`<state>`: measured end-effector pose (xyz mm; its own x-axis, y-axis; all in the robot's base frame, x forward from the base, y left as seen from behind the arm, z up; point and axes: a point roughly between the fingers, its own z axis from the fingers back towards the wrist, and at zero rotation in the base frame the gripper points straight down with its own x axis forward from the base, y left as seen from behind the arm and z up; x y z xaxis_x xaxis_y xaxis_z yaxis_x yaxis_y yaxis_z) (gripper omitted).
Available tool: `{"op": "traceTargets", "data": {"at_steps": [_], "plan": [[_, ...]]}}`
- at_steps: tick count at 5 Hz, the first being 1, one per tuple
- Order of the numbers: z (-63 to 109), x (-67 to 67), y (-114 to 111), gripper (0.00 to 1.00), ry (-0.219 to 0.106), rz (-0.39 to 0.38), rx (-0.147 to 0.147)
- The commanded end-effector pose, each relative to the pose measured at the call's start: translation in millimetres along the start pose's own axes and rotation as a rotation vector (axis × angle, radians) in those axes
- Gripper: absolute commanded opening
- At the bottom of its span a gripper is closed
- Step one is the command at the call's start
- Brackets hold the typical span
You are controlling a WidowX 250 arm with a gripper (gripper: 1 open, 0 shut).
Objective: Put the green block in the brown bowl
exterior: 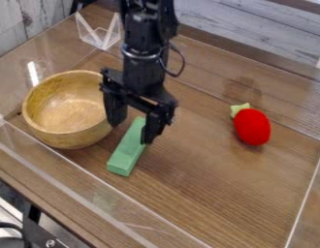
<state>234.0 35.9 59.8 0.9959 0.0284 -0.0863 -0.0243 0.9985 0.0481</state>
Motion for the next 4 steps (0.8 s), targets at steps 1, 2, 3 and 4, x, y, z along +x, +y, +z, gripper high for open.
{"op": "traceTargets", "data": {"at_steps": [1, 2, 3, 4], "plan": [[-3.9, 6.1, 3.3, 1.00, -0.039, 0.021, 0.007], [-12.6, 8.6, 3.2, 1.00, -0.048, 0.029, 0.009], [-18.2, 10.4, 2.8, 1.00, -0.055, 0.034, 0.007], [-22.1, 11.9, 2.4, 1.00, -0.061, 0.039, 0.002]]}}
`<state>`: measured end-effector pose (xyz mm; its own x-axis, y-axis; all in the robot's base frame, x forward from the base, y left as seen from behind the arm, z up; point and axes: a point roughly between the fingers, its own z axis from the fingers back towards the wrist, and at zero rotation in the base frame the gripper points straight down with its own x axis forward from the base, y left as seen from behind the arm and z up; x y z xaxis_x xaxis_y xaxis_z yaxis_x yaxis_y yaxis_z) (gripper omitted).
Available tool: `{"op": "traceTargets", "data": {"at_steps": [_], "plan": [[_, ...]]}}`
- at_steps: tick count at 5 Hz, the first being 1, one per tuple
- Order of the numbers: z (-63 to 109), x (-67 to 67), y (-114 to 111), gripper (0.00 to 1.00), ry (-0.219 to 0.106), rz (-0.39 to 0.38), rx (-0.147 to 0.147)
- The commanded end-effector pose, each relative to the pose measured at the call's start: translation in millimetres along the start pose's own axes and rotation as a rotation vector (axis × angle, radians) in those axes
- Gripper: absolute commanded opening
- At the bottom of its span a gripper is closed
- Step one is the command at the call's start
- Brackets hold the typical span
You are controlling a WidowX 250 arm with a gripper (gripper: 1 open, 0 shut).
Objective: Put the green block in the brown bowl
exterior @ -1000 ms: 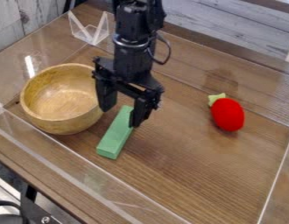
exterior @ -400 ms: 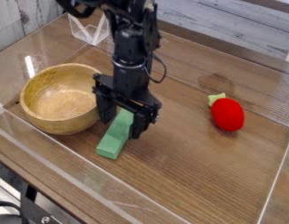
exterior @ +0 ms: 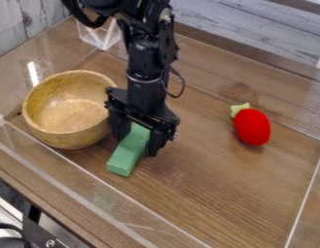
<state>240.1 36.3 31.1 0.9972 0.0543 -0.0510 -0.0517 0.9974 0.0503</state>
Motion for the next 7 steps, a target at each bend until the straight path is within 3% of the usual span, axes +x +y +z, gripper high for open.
{"op": "traceTargets", "data": {"at_steps": [1, 7], "plan": [[3.1, 4.7, 3.0, 1.00, -0.034, 0.016, -0.005], [-9.8, 10.9, 1.3, 1.00, -0.056, 0.039, -0.027]]}}
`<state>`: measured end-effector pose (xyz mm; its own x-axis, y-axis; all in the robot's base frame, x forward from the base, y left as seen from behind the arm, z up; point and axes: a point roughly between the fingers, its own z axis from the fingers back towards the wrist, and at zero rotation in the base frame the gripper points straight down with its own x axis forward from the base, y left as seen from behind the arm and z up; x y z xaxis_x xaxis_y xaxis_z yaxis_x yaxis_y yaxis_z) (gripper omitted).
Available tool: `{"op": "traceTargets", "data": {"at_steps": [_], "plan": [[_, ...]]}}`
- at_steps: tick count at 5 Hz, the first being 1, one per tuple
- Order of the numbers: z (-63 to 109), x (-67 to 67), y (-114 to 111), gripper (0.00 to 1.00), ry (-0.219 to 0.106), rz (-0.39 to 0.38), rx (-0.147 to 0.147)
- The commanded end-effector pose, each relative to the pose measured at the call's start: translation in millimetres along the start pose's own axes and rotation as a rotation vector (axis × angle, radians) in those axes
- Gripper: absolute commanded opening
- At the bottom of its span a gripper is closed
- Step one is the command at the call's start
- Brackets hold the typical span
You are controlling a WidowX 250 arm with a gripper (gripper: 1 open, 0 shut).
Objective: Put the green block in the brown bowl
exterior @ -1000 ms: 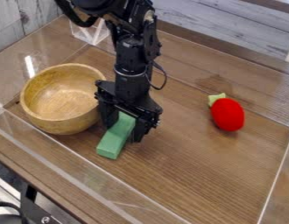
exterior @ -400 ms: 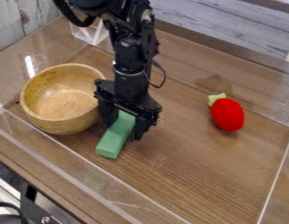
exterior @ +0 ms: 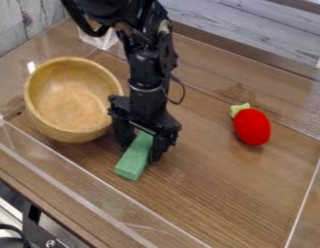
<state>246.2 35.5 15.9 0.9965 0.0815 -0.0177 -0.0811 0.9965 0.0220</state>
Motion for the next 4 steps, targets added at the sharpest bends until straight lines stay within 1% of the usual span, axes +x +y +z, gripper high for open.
{"op": "traceTargets", "data": {"at_steps": [1, 3, 4], "plan": [[8.1, 6.7, 5.8, 1.00, -0.020, 0.016, 0.000], [11.0, 10.9, 8.9, 1.00, -0.018, 0.022, -0.008], [10.4, 11.8, 9.0, 0.00, -0.020, 0.025, -0.013]]}}
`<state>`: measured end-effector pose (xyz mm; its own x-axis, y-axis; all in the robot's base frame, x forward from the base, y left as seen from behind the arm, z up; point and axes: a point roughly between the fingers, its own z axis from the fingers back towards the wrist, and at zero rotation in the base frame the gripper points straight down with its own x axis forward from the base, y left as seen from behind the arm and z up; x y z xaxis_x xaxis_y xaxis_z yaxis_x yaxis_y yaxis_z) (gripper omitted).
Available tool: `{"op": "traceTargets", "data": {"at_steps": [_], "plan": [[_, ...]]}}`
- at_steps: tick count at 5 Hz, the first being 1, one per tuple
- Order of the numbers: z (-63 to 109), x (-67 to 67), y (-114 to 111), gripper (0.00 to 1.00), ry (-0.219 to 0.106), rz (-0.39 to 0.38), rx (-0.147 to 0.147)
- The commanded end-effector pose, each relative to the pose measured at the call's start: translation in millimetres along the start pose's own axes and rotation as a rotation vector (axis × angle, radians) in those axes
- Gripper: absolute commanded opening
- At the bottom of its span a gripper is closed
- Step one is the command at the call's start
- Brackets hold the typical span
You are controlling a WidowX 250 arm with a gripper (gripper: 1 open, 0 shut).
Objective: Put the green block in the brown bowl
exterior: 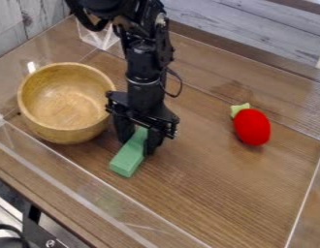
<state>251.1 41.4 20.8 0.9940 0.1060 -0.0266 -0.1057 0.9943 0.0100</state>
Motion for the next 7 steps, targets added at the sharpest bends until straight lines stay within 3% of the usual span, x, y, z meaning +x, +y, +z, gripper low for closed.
{"op": "traceTargets", "data": {"at_steps": [1, 4, 7], "plan": [[8.7, 7.0, 2.9, 0.00, -0.029, 0.002, -0.009], [34.4, 8.6, 0.9, 0.00, -0.034, 0.008, -0.045], [90.9, 26.9, -6.5, 0.00, -0.089, 0.002, -0.106]]}}
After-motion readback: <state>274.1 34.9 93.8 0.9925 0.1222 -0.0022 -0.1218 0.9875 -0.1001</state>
